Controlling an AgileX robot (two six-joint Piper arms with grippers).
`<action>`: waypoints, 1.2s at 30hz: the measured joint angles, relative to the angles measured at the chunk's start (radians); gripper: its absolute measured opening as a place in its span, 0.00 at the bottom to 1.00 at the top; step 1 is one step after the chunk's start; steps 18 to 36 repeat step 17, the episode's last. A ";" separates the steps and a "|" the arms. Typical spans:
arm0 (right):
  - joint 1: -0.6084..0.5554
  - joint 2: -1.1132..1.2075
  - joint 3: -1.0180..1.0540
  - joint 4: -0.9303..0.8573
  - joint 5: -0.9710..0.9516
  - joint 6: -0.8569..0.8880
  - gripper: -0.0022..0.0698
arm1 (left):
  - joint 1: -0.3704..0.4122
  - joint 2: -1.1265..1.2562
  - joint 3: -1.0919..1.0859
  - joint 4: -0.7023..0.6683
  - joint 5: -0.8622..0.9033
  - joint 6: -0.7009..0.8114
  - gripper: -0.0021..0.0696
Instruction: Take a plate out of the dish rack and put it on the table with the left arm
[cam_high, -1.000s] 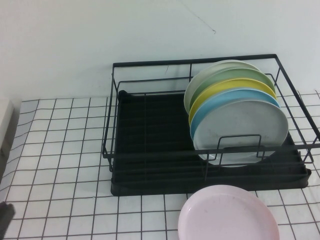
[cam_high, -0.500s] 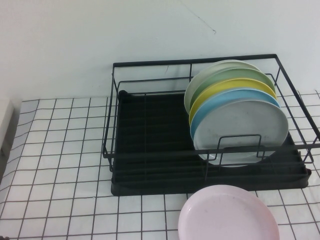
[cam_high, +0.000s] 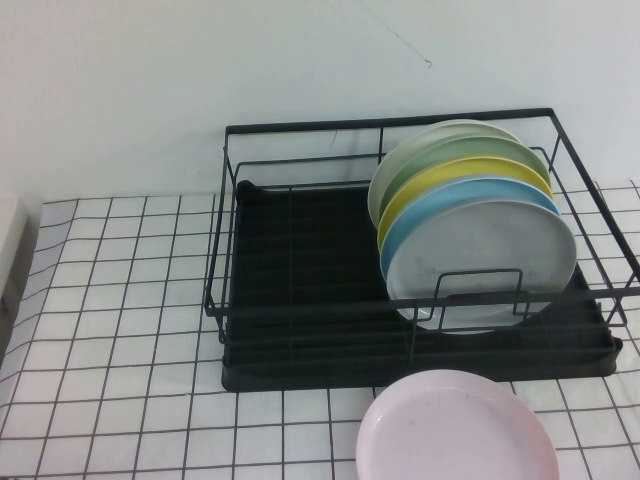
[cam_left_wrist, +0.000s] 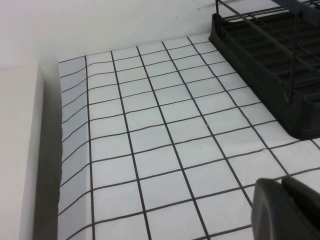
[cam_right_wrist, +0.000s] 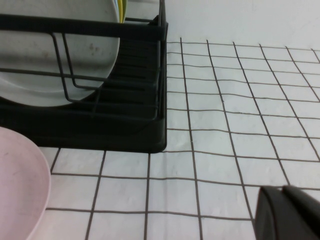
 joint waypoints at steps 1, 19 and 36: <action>0.000 0.000 0.000 0.000 0.000 0.000 0.03 | 0.000 0.000 0.000 0.000 0.000 0.000 0.03; 0.000 0.000 0.000 0.000 0.000 0.000 0.03 | 0.013 0.000 0.000 0.001 0.002 0.002 0.03; 0.000 0.000 0.000 0.000 0.000 0.000 0.03 | 0.013 0.000 0.000 0.001 0.002 0.002 0.03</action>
